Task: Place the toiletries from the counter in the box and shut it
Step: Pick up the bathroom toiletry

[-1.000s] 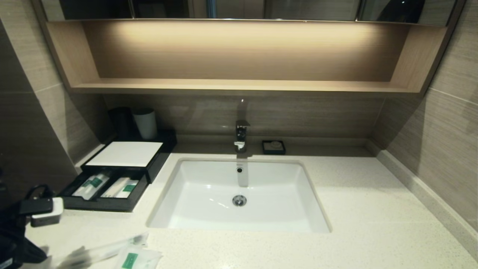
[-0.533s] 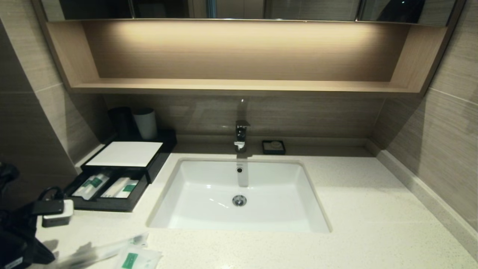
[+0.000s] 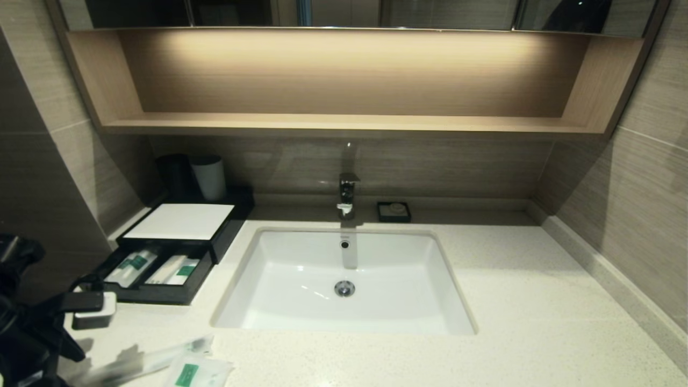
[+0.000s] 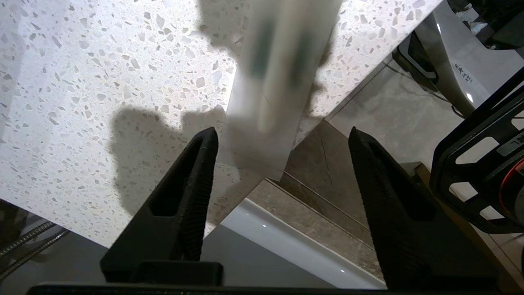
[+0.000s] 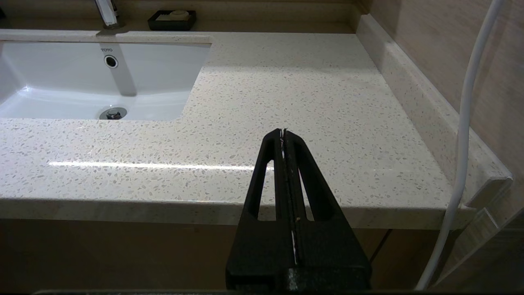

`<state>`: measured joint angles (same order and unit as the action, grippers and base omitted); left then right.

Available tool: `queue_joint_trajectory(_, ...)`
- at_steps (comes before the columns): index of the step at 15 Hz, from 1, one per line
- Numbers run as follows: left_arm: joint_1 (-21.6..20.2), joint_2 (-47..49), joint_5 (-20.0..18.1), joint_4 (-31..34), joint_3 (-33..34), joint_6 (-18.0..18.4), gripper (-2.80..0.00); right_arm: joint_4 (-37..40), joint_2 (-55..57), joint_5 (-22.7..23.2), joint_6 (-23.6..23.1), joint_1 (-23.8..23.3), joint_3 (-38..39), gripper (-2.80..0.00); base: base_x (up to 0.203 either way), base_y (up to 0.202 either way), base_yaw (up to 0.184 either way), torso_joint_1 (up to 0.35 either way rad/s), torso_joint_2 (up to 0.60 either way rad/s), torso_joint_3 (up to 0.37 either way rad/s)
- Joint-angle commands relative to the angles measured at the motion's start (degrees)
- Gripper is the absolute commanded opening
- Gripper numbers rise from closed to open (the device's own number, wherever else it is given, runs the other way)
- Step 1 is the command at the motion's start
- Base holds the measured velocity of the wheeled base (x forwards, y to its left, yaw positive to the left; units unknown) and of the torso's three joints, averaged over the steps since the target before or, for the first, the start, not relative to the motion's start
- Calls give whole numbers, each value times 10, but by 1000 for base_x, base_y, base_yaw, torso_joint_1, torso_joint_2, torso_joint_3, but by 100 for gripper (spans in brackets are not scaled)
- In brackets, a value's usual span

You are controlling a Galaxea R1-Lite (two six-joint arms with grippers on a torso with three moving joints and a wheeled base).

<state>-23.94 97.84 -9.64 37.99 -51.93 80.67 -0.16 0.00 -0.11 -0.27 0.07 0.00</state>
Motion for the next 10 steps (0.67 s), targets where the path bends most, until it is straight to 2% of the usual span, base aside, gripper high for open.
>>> queue_joint_trajectory(1, 1, 11, 1, -3, -1, 5, 0, 0, -1, 0, 0, 0, 0, -280, 0, 0, 0, 0, 0, 0)
queue_joint_trajectory(10, 11, 42, 8, -20, -1, 5, 0, 0, -1, 0, 0, 0, 0, -280, 0, 0, 0, 0, 0, 0)
